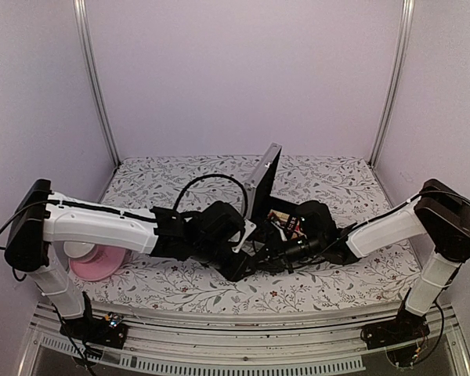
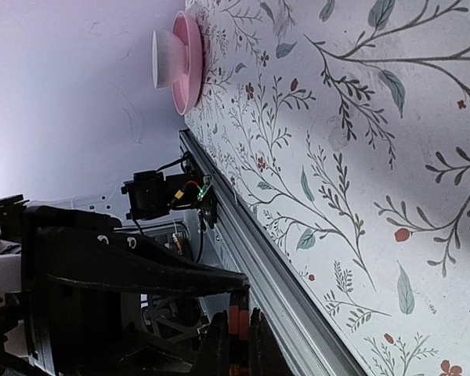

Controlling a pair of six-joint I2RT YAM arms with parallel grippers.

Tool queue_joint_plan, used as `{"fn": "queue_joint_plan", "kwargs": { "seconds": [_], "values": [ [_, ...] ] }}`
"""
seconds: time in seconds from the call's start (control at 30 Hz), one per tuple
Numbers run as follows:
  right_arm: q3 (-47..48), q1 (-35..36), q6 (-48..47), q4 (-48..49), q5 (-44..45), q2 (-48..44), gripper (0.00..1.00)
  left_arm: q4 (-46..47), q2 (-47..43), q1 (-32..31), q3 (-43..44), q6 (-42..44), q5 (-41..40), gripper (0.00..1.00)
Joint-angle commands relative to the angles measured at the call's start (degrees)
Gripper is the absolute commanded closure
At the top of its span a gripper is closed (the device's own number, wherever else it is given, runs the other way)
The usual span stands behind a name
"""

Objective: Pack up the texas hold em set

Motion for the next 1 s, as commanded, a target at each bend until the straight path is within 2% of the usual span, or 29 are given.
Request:
{"fn": "queue_joint_plan", "kwargs": {
  "seconds": [0.0,0.07,0.13,0.27,0.43,0.63,0.73,0.87,0.97],
  "values": [
    [-0.7,-0.1,-1.8,1.9,0.6,-3.2,0.98,6.1,-4.2,-0.2,-3.5,1.7,-3.8,0.52],
    [-1.9,-1.7,-2.4,-0.2,2.7,-5.5,0.97,8.1,-7.9,-0.2,-6.3,2.8,-6.8,0.39],
    [-2.4,-3.4,-4.0,-5.0,5.8,-8.4,0.98,9.1,-11.6,0.2,-8.6,4.0,-9.9,0.33],
    [0.8,-5.7,-11.7,-22.2,17.6,-14.1,0.98,10.5,-18.3,4.9,-12.9,5.4,-12.3,0.31],
    [5.7,-6.3,-17.8,-38.0,36.4,-16.9,0.98,15.8,-27.2,16.7,-21.6,4.4,-13.7,0.30],
    [9.5,-6.4,-15.1,-39.0,45.9,-13.3,0.98,33.2,-39.7,29.2,-37.3,5.0,-16.5,0.24],
    [12.1,-6.3,-13.7,-38.2,46.2,-8.9,0.98,42.5,-42.4,30.3,-43.3,9.5,-22.7,0.24],
    [15.7,-6.2,-12.4,-37.6,44.7,-3.7,0.98,50.9,-42.2,30.4,-47.1,15.3,-23.2,0.24],
    [17.6,-5.8,-11.8,-37.6,44.2,-0.4,0.98,54.5,-41.6,30.4,-49.5,16.2,-23.4,0.26]
  ]
}}
